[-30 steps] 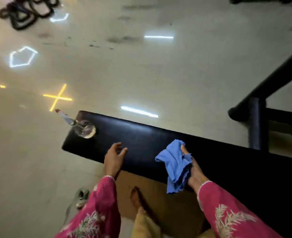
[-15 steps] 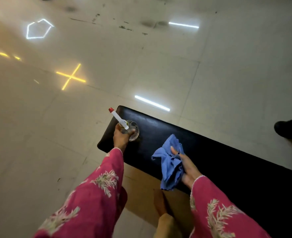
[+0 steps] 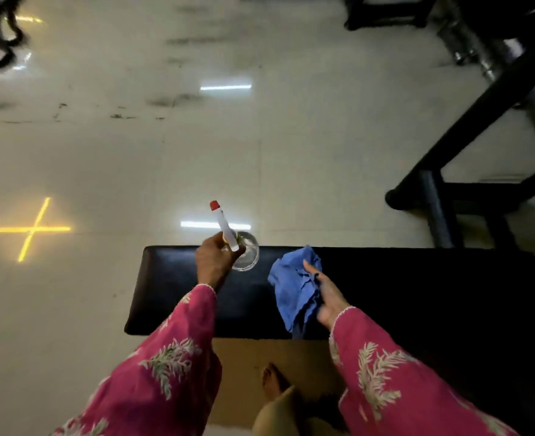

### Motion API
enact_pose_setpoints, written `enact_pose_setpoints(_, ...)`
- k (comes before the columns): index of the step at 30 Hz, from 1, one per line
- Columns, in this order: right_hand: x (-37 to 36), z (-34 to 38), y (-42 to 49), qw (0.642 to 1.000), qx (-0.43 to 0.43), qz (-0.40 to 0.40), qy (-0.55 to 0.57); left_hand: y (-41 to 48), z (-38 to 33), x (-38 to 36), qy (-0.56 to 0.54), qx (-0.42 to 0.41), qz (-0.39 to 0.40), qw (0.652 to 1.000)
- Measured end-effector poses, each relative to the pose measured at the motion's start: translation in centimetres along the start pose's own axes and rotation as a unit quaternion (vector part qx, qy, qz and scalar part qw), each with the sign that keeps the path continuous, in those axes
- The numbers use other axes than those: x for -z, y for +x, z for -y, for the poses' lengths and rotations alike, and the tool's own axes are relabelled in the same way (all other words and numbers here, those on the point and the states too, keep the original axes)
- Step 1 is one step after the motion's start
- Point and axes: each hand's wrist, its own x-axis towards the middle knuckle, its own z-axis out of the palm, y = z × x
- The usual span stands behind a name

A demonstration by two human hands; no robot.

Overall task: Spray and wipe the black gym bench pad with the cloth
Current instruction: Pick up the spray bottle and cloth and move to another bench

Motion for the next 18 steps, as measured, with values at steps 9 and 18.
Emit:
enact_pose_setpoints(9,7.1,3.3,-13.6,0.955,0.214,-0.154,0.137,-6.3,-14.8,-6.4,0.096,-0.257,0.239,0.932)
enact_pose_setpoints(18,9.1,-8.6,-22.2,0.813,0.339,-0.347,0.321,-17.5,-17.4,-9.8,0.120,-0.394,0.454,0.790)
